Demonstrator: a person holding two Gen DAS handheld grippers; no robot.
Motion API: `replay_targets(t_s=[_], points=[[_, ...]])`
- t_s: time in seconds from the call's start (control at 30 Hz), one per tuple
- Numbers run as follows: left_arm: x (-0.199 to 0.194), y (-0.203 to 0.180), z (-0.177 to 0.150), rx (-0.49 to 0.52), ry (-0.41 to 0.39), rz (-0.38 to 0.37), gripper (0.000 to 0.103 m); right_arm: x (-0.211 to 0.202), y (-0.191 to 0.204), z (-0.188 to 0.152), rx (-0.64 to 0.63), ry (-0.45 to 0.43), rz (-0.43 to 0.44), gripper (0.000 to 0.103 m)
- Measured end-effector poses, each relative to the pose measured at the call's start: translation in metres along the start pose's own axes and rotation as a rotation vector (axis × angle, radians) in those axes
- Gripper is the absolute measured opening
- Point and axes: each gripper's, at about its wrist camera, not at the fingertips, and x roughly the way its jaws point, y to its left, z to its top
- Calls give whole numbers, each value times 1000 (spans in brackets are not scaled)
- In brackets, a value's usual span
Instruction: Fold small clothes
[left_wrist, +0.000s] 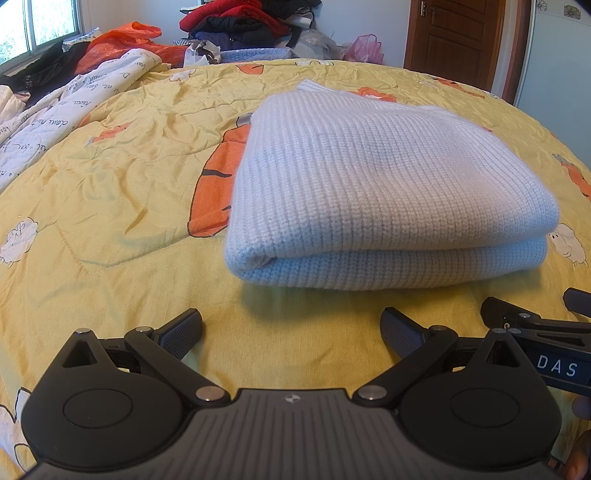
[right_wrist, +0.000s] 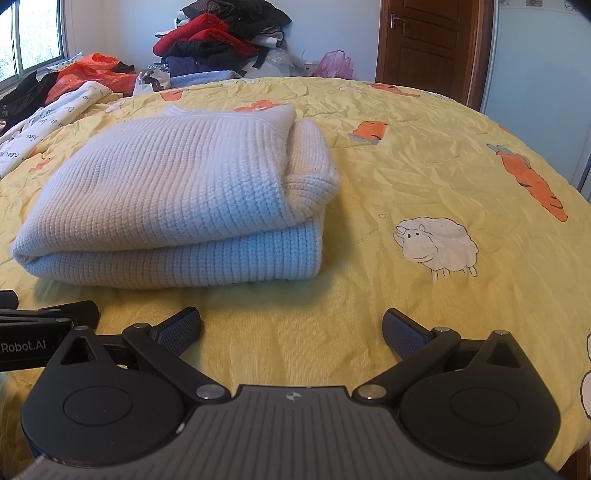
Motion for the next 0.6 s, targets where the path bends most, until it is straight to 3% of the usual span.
replay_targets(t_s=[0.6], points=[[0, 0, 0, 0, 0, 0, 103, -1, 0, 0, 1, -2, 0, 103]])
